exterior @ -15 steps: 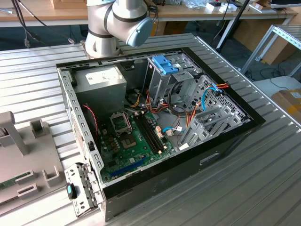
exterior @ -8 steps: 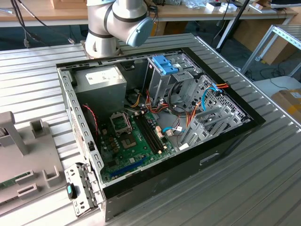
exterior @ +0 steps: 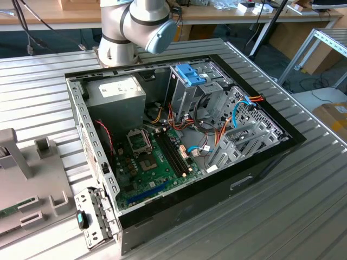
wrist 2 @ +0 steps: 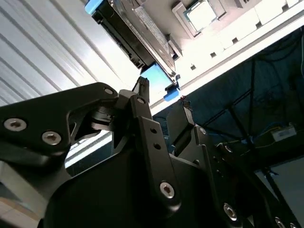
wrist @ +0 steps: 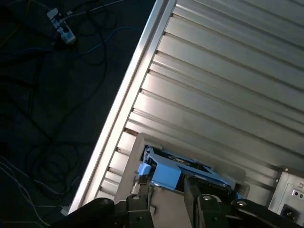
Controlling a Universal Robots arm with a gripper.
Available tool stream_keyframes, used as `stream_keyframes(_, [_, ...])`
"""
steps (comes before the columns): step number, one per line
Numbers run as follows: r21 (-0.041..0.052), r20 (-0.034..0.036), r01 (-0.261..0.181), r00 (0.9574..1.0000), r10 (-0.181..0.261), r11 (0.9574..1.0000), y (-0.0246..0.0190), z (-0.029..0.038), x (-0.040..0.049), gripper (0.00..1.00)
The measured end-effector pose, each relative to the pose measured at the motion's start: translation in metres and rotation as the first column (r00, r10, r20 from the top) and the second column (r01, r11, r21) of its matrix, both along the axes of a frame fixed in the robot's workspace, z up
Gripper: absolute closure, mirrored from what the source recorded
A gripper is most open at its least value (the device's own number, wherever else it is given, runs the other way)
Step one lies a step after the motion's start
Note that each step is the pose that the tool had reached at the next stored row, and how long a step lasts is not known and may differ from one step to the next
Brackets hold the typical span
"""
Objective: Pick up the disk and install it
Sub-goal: 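Pick up the disk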
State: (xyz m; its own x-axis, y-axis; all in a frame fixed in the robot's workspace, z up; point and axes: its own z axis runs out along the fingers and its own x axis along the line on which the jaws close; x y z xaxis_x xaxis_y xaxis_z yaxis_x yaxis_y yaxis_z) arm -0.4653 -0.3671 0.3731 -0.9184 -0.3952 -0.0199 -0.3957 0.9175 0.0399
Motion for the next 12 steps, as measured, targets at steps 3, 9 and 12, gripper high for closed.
stream_keyframes(3, [-0.0007, -0.0001, -0.106, 0.9943, 0.106, 0.9943, 0.0, 0.0, 0.0, 0.58])
stream_keyframes(9, [-0.0006, 0.0, -0.111, 0.9938, 0.111, 0.9938, 0.0, -0.0001, 0.0, 0.58])
stream_keyframes(12, [-0.0006, -0.0001, -0.154, 0.9881, 0.154, 0.9881, 0.0, -0.0001, 0.0, 0.58])
